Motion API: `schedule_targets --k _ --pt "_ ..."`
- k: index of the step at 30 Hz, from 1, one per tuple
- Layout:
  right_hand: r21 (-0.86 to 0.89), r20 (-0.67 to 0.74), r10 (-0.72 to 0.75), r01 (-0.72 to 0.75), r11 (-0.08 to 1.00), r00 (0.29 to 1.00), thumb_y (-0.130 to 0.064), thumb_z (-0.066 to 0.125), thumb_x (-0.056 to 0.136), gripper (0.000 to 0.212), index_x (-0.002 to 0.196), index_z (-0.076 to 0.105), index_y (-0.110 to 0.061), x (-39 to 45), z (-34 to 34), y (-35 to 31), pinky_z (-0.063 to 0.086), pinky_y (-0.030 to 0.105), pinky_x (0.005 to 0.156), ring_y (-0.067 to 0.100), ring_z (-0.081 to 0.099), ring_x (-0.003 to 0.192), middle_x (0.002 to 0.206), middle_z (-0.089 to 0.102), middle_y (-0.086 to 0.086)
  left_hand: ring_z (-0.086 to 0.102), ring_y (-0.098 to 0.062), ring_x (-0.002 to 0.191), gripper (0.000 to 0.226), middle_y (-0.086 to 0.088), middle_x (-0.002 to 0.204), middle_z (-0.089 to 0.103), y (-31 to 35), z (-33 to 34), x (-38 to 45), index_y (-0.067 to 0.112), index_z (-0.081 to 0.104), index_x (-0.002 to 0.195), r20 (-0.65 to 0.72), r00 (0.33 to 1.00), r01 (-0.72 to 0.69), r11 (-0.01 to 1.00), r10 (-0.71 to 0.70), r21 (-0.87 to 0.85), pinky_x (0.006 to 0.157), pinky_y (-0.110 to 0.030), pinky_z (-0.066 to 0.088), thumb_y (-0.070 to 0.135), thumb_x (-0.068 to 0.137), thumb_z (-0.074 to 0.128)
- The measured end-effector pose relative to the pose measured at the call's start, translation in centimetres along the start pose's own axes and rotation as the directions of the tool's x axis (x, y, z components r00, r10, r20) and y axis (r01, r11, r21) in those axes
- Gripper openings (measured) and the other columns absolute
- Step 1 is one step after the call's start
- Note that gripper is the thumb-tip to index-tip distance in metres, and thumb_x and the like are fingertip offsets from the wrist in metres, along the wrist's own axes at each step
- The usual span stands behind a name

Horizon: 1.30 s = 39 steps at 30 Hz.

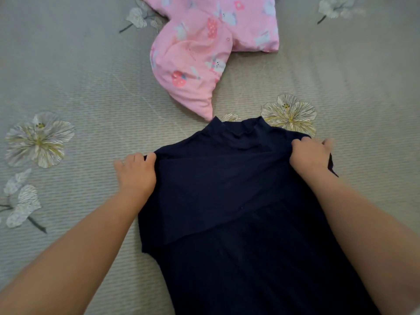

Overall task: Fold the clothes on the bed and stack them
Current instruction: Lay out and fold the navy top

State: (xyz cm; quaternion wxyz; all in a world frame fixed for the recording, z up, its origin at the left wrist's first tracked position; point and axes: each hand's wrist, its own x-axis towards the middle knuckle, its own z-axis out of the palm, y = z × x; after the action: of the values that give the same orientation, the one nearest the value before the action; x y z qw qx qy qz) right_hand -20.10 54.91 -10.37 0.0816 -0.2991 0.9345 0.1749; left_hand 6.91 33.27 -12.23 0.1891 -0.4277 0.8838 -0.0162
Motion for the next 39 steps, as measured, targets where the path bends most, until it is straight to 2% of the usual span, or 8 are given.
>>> schedule_targets --k 6,11,13,17,23,29,34,39 --pt "0.229 -0.151 0.103 -0.067 0.971 0.983 -0.002 0.039 0.089 0.032 0.118 0.049 0.004 -3.1 2.3 -0.4 0.003 0.06 0.108 0.039 0.033 0.128 0.134 0.04 0.028 0.041 -0.041 0.124 0.043 -0.025 0.132 0.047 2.4 -0.4 -3.6 -0.003 0.053 0.122 -0.289 0.941 -0.258 0.928 0.177 -0.27 0.102 -0.052 0.028 -0.005 0.079 0.056" --pt "0.309 -0.315 0.065 0.037 0.95 0.947 -0.017 0.045 0.085 0.042 0.122 0.055 0.0 -10.7 3.5 -1.6 0.021 0.068 0.098 0.045 0.04 0.126 0.135 0.044 0.025 0.05 -0.045 0.115 0.056 -0.026 0.125 0.054 8.7 0.7 -9.3 -0.005 0.058 0.116 -0.252 0.903 -0.412 0.867 0.348 -0.279 0.089 -0.061 0.038 0.015 0.068 0.079" --pt "0.309 -0.282 0.052 0.039 0.95 0.958 -0.025 0.039 0.083 0.048 0.121 0.057 -0.003 -15.1 5.1 -1.7 0.024 0.068 0.094 0.045 0.044 0.121 0.132 0.048 0.026 0.052 -0.044 0.113 0.059 -0.026 0.123 0.055 10.9 1.7 -11.5 -0.005 0.06 0.115 -0.183 0.912 -0.408 0.864 0.368 -0.296 0.086 -0.062 0.039 0.02 0.066 0.081" --pt "0.287 -0.044 0.045 -0.031 0.957 0.998 -0.033 0.036 0.081 0.052 0.119 0.06 -0.005 -22.1 8.6 -0.3 0.033 0.07 0.085 0.044 0.052 0.114 0.128 0.053 0.024 0.051 -0.038 0.118 0.054 -0.023 0.127 0.053 12.6 3.5 -13.6 -0.003 0.057 0.119 -0.13 0.912 -0.41 0.875 0.39 -0.258 0.095 -0.058 0.034 0.036 0.082 0.052" --pt "0.339 0.037 0.055 -0.065 0.939 0.998 -0.037 0.035 0.081 0.055 0.123 0.057 -0.008 -22.6 9.7 0.7 0.027 0.065 0.093 0.041 0.049 0.119 0.131 0.051 0.02 0.011 -0.025 0.142 0.072 -0.013 0.152 0.019 12.9 4.8 -13.3 0.005 0.025 0.142 -0.116 0.932 -0.361 0.89 0.342 -0.279 0.111 -0.039 -0.007 0.049 0.086 0.015" --pt "0.394 0.028 0.08 -0.084 0.915 0.996 -0.041 0.029 0.083 0.06 0.132 0.048 -0.013 -22.7 10.2 0.8 0.016 0.058 0.102 0.037 0.037 0.13 0.141 0.041 0.016 0.003 -0.023 0.143 0.062 -0.011 0.154 0.011 13.1 4.8 -13.3 0.006 0.018 0.144 -0.097 0.94 -0.341 0.904 0.327 -0.258 0.11 -0.038 -0.012 0.04 0.095 0.033" --pt "0.415 0.07 0.065 -0.088 0.906 0.995 -0.04 0.041 0.091 0.058 0.144 0.026 -0.022 -22.6 11.3 1.1 -0.01 0.049 0.108 0.026 0.008 0.142 0.154 0.014 0.006 0.006 -0.024 0.142 0.067 -0.013 0.153 0.013 13.4 4.8 -13.4 0.005 0.02 0.144 -0.119 0.94 -0.341 0.905 0.321 -0.253 0.112 -0.041 -0.007 0.042 0.088 0.025" --pt "0.423 0.079 0.041 -0.071 0.904 0.996 -0.044 0.034 0.091 0.059 0.145 0.02 -0.024 -22.5 11.5 1.1 -0.015 0.048 0.106 0.025 0.003 0.142 0.155 0.009 0.005 0.004 -0.026 0.142 0.062 -0.014 0.153 0.011 13.7 4.4 -13.6 0.004 0.017 0.144 -0.083 0.949 -0.315 0.931 0.305 -0.184 0.112 -0.045 -0.005 0.039 0.094 0.025"
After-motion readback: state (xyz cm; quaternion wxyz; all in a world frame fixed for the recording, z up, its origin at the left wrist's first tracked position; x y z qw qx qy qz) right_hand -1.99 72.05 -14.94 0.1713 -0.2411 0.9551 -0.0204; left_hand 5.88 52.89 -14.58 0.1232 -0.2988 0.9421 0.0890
